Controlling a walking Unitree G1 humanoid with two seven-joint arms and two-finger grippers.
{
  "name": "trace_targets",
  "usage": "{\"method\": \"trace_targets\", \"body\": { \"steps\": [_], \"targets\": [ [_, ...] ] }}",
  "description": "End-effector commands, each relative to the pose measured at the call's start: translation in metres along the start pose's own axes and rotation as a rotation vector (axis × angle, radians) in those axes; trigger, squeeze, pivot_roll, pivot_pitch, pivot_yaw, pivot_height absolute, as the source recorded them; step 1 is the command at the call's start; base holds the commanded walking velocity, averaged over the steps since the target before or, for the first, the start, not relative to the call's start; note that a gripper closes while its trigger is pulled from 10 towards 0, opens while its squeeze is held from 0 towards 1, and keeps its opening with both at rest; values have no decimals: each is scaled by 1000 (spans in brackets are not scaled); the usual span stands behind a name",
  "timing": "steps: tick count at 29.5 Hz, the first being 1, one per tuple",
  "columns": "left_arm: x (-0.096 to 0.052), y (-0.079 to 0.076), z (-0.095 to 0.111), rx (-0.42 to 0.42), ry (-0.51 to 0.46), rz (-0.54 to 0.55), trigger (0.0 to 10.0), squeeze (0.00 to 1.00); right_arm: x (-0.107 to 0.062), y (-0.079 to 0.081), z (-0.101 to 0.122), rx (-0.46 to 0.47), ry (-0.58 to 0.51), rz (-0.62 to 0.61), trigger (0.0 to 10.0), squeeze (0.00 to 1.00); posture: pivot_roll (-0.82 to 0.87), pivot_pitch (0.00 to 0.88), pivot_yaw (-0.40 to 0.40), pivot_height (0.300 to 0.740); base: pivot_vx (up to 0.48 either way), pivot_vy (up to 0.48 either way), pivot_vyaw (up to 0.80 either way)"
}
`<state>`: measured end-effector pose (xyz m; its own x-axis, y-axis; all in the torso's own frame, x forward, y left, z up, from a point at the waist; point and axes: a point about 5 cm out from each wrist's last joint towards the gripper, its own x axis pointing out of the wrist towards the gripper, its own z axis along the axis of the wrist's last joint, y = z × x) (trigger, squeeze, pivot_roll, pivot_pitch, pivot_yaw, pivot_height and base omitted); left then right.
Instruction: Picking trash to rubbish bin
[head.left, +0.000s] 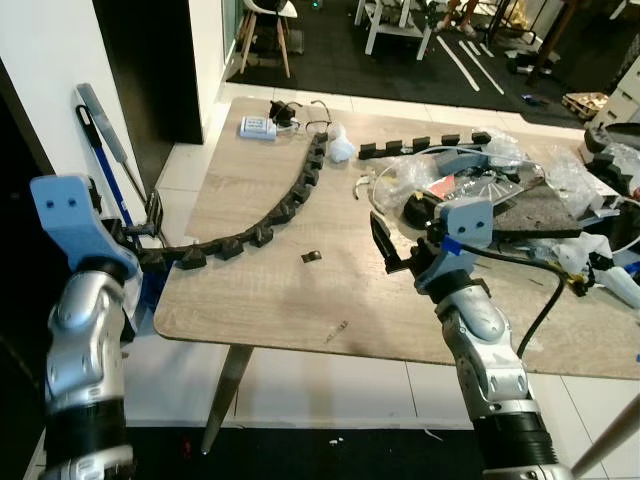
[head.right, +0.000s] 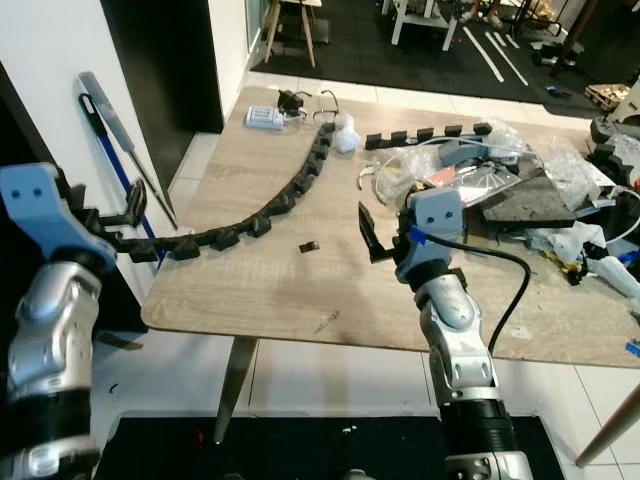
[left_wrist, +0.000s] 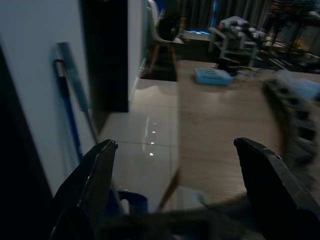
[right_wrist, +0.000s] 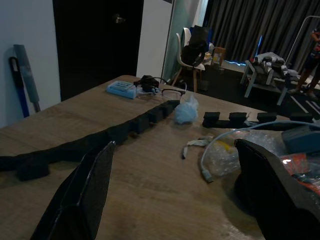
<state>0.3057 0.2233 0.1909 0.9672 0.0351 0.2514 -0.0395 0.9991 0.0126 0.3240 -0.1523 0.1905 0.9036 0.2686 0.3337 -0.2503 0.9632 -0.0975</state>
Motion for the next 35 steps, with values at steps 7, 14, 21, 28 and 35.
{"method": "trace_targets", "body": {
  "steps": [7,14,21,28,35],
  "targets": [
    [-3,-20,14,-29,-51,-19,10000,0,-8,3,-6,3,7,-14,10000,0,26,79,-85,740,0,0,0],
    [-13,-33,3,-39,22,-58,10000,0,-12,7,-8,24,23,-13,10000,0,12,86,-78,740,0,0,0],
    [-14,-36,5,-48,31,-59,10000,0,-18,8,-13,27,49,-9,10000,0,13,101,-82,740,0,-113,0],
    [-13,-38,5,-66,38,-49,10000,0,-19,9,-14,29,56,-2,10000,0,7,107,-82,740,0,-339,0],
    [-16,-41,4,-81,48,-47,10000,0,-19,10,-14,32,59,4,10000,0,5,113,-86,740,0,-396,0]
  ]
}}
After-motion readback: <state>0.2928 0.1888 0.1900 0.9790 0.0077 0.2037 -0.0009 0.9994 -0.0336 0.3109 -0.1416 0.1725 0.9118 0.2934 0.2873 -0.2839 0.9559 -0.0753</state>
